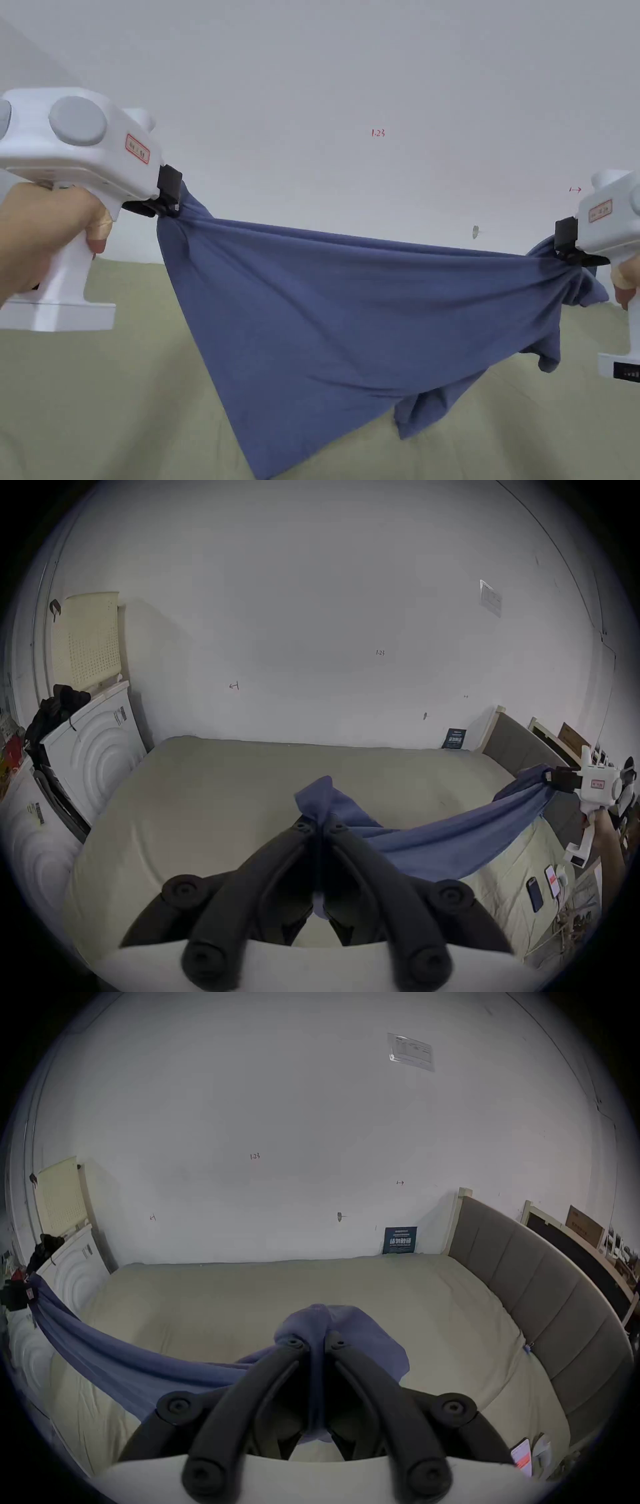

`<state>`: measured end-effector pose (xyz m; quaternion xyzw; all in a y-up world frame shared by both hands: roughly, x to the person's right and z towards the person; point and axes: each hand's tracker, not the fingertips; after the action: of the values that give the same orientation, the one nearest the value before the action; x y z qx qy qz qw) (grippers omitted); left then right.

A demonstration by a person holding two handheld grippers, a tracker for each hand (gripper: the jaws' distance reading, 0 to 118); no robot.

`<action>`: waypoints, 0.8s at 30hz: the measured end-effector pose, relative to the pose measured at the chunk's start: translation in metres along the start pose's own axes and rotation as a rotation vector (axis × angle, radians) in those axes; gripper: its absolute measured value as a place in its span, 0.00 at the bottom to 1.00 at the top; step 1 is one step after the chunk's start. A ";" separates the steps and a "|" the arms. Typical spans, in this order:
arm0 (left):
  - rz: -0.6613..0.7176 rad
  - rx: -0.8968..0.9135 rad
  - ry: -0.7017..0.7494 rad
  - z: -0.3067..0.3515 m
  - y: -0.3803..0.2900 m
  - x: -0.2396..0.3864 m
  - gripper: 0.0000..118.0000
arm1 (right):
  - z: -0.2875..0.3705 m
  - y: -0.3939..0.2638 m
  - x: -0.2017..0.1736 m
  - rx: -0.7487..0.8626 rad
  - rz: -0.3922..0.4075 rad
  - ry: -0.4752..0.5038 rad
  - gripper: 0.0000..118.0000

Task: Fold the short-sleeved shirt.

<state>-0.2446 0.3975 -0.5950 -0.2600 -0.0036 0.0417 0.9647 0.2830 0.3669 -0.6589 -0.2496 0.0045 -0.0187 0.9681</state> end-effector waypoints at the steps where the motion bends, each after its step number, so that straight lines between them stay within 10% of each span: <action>1: 0.007 -0.016 -0.003 -0.005 -0.005 0.001 0.03 | -0.002 -0.004 0.000 -0.005 0.000 0.001 0.06; 24: 0.115 -0.317 -0.029 0.070 -0.247 0.001 0.03 | 0.071 -0.233 0.051 -0.319 0.028 -0.001 0.06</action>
<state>-0.2264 0.2201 -0.4102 -0.4082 -0.0090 0.0997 0.9074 0.3275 0.1950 -0.4841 -0.4004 0.0105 -0.0040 0.9163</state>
